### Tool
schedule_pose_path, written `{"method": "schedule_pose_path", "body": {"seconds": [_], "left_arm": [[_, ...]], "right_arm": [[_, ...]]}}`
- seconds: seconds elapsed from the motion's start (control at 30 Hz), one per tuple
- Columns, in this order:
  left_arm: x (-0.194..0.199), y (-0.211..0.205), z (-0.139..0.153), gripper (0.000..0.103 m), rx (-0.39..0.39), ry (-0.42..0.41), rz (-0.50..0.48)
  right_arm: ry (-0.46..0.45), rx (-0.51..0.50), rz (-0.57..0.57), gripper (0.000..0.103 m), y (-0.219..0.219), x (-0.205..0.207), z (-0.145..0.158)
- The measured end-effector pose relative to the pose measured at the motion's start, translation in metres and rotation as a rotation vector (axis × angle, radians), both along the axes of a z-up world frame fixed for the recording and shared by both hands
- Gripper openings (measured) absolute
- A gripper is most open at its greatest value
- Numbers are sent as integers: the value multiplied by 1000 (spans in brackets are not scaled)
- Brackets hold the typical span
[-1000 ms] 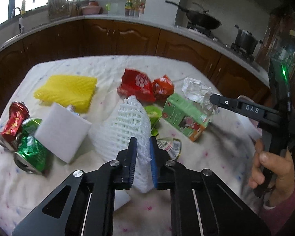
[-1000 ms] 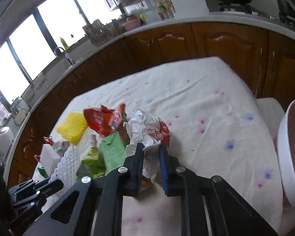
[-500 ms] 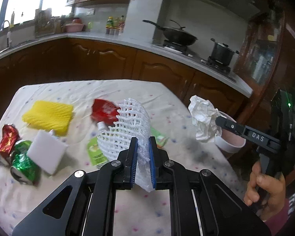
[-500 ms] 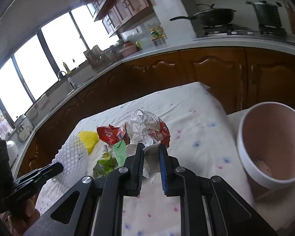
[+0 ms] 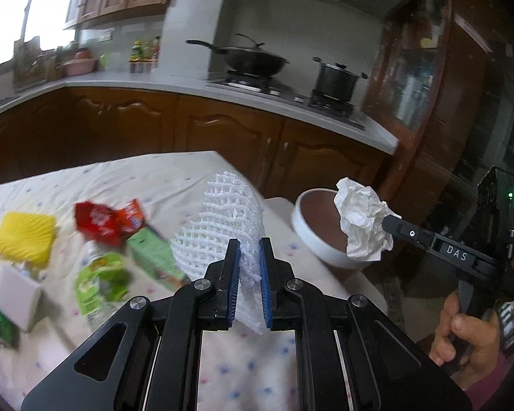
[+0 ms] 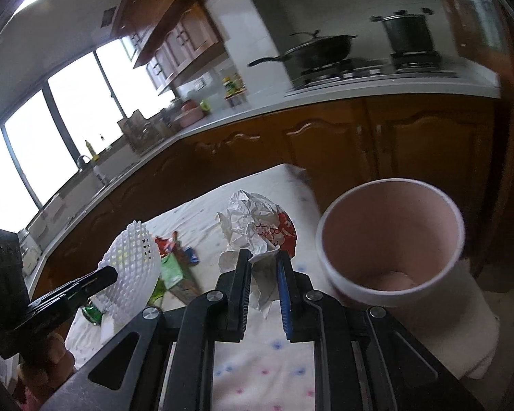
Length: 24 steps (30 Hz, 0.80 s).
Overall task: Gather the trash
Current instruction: 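Carry both items over the pink bucket and open both tools to drop them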
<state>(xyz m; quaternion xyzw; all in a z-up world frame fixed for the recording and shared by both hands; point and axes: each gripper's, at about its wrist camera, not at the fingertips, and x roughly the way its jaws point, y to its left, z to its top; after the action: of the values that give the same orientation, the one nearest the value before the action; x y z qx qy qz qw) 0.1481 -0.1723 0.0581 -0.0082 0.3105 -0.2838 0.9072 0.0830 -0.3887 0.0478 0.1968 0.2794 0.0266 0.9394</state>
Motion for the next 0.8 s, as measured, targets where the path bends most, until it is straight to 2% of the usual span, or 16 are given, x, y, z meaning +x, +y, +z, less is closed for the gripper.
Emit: {"method": "schedule_pose_path", "body": {"seconds": [0.4, 0.67, 0.8], "left_arm": [[4, -74, 7, 10, -9, -15, -131], [27, -133, 11, 10, -34, -14, -211], [41, -164, 6, 10, -39, 19, -249]], "right_arm": [[-2, 16, -131, 15, -59, -21, -4], [-4, 26, -197, 15, -91, -17, -9], [7, 30, -226, 15, -109, -12, -14]]}}
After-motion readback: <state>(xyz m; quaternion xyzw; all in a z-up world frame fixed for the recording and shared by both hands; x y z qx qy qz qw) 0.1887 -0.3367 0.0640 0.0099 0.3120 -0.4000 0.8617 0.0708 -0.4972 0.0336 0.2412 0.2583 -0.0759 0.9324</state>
